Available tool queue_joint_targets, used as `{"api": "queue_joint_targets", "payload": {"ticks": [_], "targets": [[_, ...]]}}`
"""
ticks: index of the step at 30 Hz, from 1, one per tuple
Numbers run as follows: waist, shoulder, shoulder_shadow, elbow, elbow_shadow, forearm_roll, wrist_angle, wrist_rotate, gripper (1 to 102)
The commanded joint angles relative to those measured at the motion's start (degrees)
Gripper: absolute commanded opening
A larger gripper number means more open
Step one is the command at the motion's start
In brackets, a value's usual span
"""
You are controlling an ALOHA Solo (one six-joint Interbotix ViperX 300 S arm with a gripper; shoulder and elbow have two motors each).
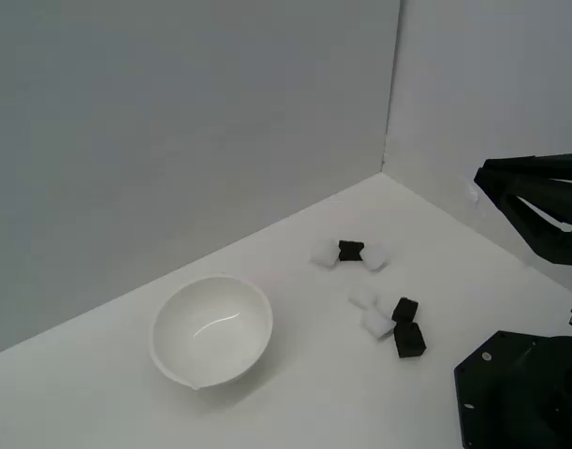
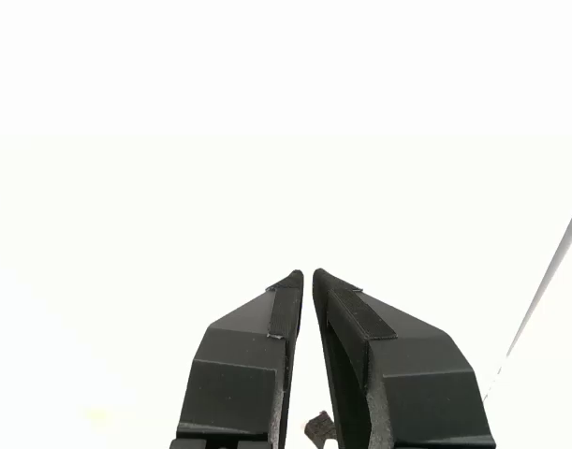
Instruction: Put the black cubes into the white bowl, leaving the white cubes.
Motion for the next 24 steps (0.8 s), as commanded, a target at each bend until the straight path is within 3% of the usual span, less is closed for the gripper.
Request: {"api": "queue_joint_targets", "payload": {"ticks": [1, 24], "targets": [[0.62, 0.97, 0.97, 0.35, 0.26, -0.35, 0.26, 0.88, 3], [0.62, 0.97, 0.97, -0.79, -1.23, -0.26, 0.35, 1.58, 4]]}}
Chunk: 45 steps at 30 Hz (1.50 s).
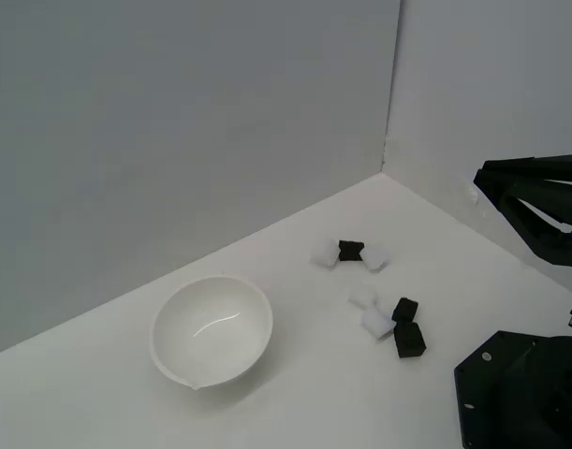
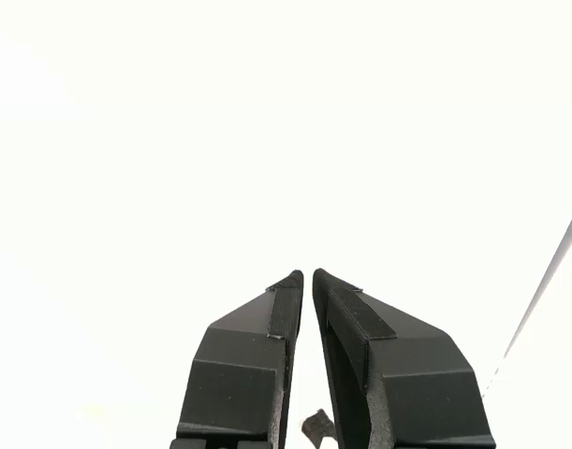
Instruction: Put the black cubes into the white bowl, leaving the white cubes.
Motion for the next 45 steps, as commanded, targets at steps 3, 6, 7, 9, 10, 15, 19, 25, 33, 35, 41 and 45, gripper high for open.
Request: {"api": "queue_joint_targets", "payload": {"ticks": [3, 6, 7, 9, 10, 15, 19, 25, 33, 35, 41, 45], "targets": [[0.62, 0.88, 0.97, -1.41, -1.58, -0.18, -0.09, 0.79, 4], [0.62, 0.7, 0.7, -1.93, -2.37, 0.09, -0.09, 0.79, 4], [0.7, 0.53, 0.44, -2.29, -2.55, 0.09, -0.09, 0.79, 4], [1.05, -0.44, -0.53, -2.81, -3.08, 0.0, -0.18, 0.79, 4], [1.32, -1.14, -1.23, -3.08, -3.25, 0.09, -0.18, 0.79, 4], [2.29, -6.24, -6.24, -4.48, -4.75, 0.0, -0.09, 0.79, 4], [2.29, -11.25, -11.34, -6.33, -6.59, 0.09, -0.09, 0.35, 4], [2.55, -22.5, -22.41, -11.78, -12.13, 0.09, 2.72, 0.18, 4], [2.64, -36.91, -37.0, -18.19, -18.37, 0.0, 15.12, -0.62, 4], [2.64, -38.94, -38.94, -18.72, -18.81, 0.09, 16.52, -1.76, 4], [2.72, -43.86, -43.86, -18.72, -18.81, 0.09, 19.6, -3.43, 4], [2.72, -46.32, -46.41, -19.25, -19.42, 0.09, 21.27, -3.43, 4]]}}
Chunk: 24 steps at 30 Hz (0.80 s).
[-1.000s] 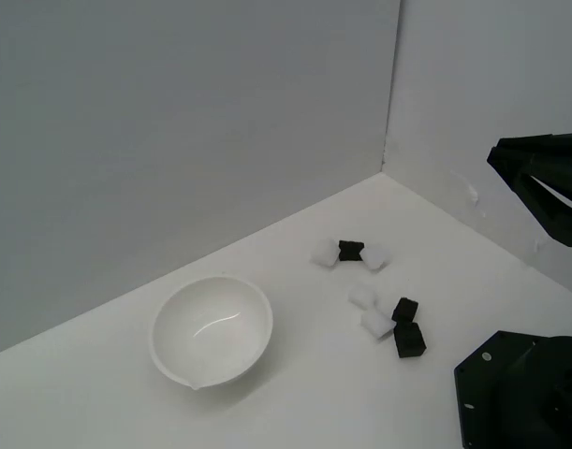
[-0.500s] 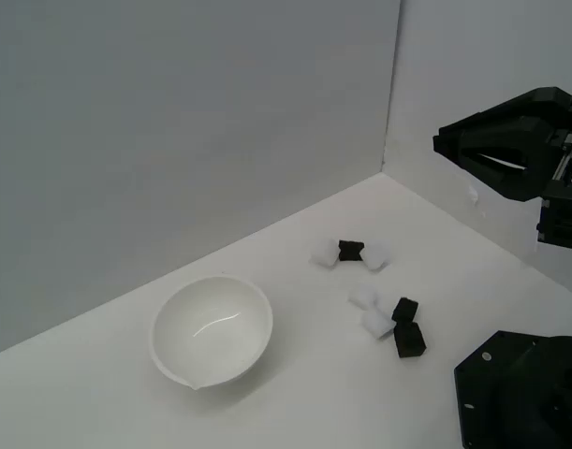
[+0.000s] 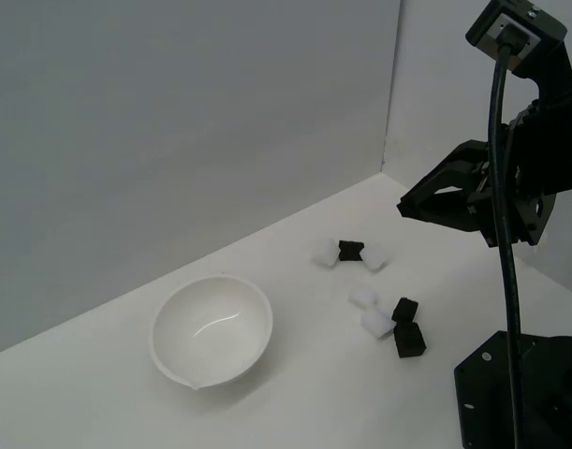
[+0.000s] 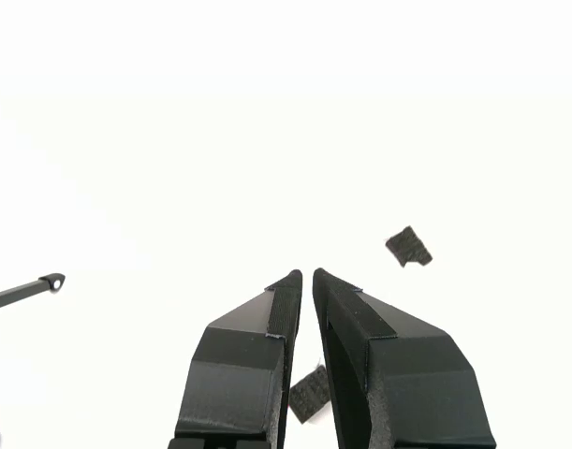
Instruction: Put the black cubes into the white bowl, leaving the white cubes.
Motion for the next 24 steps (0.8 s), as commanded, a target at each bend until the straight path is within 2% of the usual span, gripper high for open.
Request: {"api": "queue_joint_targets", "payload": {"ticks": [1, 5, 8, 11, 15, 19, 21, 24], "targets": [[0.88, -1.41, -1.41, -1.67, -1.85, -1.05, 1.41, 0.35, 4], [0.88, -3.87, -3.96, -1.76, -1.93, -0.18, 2.29, 0.35, 4], [0.88, -5.54, -5.62, -2.02, -2.29, 3.52, 3.08, 0.09, 5], [0.88, -6.77, -7.03, -2.37, -2.72, 7.82, 5.1, -1.76, 9], [0.88, -9.49, -9.67, -2.37, -2.72, 11.34, 7.82, -4.13, 32], [0.88, -12.3, -12.48, -2.46, -2.72, 11.6, 9.32, -4.57, 35], [0.79, -13.62, -13.71, -2.37, -2.55, 11.6, 9.76, -4.83, 41], [0.79, -15.47, -15.64, -2.37, -2.46, 11.78, 11.07, -5.01, 69]]}}
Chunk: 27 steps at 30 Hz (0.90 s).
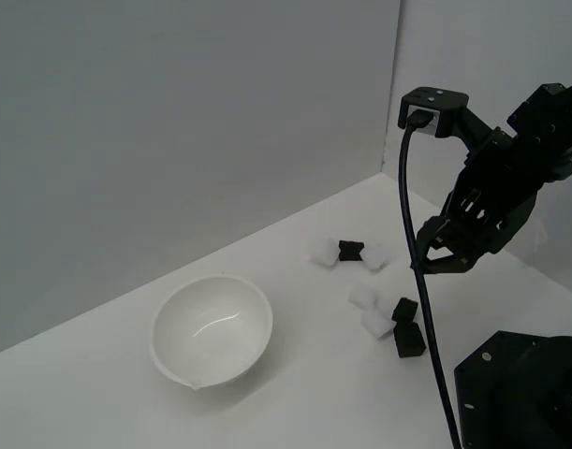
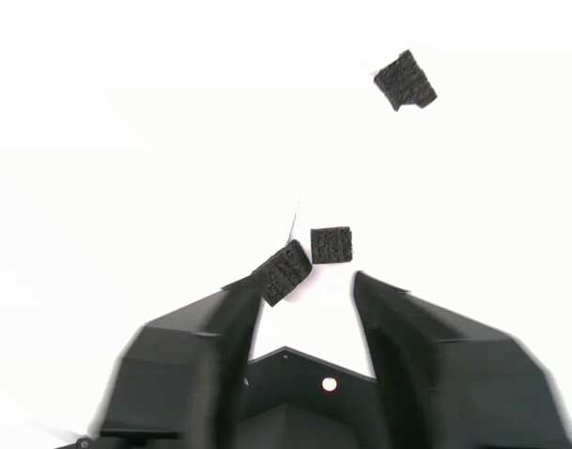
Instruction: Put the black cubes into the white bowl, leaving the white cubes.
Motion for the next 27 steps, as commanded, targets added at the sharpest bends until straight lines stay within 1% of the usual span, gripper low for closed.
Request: {"api": "queue_joint_targets", "payload": {"ticks": [1, 2, 3, 6, 9, 12, 19, 24, 27], "targets": [[0.7, -0.88, -0.7, -1.41, -1.49, 0.0, 1.67, 0.09, 79], [0.62, -1.32, -1.14, -1.41, -1.49, 0.35, 2.2, 0.09, 87], [0.62, -1.58, -1.41, -1.32, -1.41, 0.53, 2.55, 0.0, 93], [0.7, -1.93, -1.85, -1.14, -1.23, 1.85, 2.64, 0.0, 100], [0.62, -1.76, -1.58, -0.97, -1.05, 3.16, 2.72, 0.0, 100], [0.53, -1.85, -1.67, -0.44, -0.97, 3.08, 2.72, 0.0, 100], [-0.09, -5.27, -5.1, 1.85, 1.67, 1.67, 2.72, -0.53, 100], [-0.53, -7.65, -7.47, 2.11, 2.02, 1.58, 2.46, -0.97, 100], [-0.44, -8.61, -8.44, 2.2, 2.11, 0.44, 1.67, -0.97, 100]]}}
